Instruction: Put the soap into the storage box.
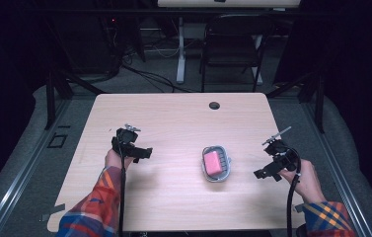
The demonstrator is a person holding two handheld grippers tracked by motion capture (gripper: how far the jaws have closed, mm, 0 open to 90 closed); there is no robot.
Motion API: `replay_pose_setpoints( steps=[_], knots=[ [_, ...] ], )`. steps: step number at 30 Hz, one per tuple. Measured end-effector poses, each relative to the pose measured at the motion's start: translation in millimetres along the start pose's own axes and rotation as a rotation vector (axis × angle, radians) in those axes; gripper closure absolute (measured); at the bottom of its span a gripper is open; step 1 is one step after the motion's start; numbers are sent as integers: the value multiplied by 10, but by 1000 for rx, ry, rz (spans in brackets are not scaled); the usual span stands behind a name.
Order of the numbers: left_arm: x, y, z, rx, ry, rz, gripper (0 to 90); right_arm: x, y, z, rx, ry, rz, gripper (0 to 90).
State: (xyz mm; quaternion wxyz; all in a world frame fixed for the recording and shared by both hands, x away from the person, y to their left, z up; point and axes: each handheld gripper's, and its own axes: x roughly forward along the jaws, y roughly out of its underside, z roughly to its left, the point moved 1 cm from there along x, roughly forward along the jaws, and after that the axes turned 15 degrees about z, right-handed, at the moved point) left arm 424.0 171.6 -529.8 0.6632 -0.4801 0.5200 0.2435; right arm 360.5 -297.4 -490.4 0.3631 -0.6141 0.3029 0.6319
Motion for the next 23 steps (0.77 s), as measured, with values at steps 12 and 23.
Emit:
replay_pose_setpoints(
  steps=[12, 23],
  knots=[
    [4, 1, -7, 1, 0, 2, 41, 248, 332, -71, 40, 9, 4, 0],
    [8, -5, -18, 12, 9, 4, 42, 396, 390, -54, 17, 12, 71, 14]
  ],
)
